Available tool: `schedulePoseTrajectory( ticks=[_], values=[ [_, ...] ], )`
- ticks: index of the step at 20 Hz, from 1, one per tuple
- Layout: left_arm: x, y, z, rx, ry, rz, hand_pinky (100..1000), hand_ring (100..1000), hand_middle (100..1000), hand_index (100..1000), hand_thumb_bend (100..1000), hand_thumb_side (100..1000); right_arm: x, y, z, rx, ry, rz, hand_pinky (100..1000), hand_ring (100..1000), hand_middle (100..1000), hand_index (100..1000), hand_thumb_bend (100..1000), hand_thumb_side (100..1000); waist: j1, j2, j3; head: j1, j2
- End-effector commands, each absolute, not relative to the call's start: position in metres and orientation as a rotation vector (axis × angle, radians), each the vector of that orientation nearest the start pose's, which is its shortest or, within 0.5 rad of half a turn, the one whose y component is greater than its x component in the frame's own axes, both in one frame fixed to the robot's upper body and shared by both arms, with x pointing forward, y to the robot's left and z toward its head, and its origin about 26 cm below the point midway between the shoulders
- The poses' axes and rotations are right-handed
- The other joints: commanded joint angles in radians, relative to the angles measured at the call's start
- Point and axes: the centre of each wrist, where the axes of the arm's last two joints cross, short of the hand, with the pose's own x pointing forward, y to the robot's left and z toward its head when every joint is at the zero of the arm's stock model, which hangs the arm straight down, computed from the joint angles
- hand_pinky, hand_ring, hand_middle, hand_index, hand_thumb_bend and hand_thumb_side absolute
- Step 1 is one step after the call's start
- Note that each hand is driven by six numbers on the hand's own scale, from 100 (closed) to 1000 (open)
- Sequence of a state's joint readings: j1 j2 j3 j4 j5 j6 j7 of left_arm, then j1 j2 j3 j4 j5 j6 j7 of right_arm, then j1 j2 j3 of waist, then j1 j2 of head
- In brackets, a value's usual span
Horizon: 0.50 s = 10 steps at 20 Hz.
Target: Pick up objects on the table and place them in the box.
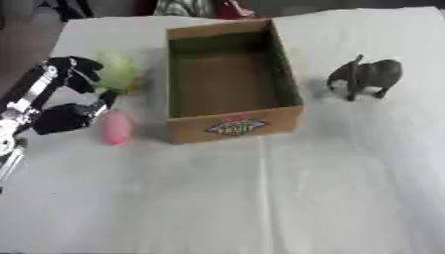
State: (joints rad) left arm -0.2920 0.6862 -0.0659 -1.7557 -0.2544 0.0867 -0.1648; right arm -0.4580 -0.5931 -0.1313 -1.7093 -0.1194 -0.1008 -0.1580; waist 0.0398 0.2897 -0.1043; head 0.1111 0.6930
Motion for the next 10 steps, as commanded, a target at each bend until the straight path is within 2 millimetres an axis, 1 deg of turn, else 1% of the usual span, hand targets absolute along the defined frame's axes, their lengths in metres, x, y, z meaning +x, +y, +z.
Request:
schedulePoseTrajectory(
  ticks=[1,6,7,10],
  values=[
    [0.326,0.338,0.195,0.684,-1.693,-1.019,627,582,597,779,362,368,0.343,-0.352,0.250,-0.495,-2.335,0.222,609,678,707,794,160,100,-0.003,-0.023,-0.001,0.000,-0.008],
    [0.324,0.342,0.205,0.657,-1.653,-1.072,627,582,597,779,362,368,0.342,-0.353,0.250,-0.498,-2.334,0.221,609,678,707,794,160,100,-0.003,-0.023,0.001,-0.002,-0.008],
    [0.324,0.346,0.204,0.661,-1.623,-1.074,630,589,612,788,356,329,0.342,-0.353,0.249,-0.501,-2.332,0.216,609,677,705,793,159,100,-0.003,-0.022,0.005,-0.007,-0.010],
    [0.319,0.351,0.201,0.684,-1.568,-1.090,631,589,613,788,357,328,0.342,-0.354,0.249,-0.503,-2.330,0.212,609,677,705,793,159,100,-0.003,-0.021,0.007,-0.009,-0.012]
  ],
)
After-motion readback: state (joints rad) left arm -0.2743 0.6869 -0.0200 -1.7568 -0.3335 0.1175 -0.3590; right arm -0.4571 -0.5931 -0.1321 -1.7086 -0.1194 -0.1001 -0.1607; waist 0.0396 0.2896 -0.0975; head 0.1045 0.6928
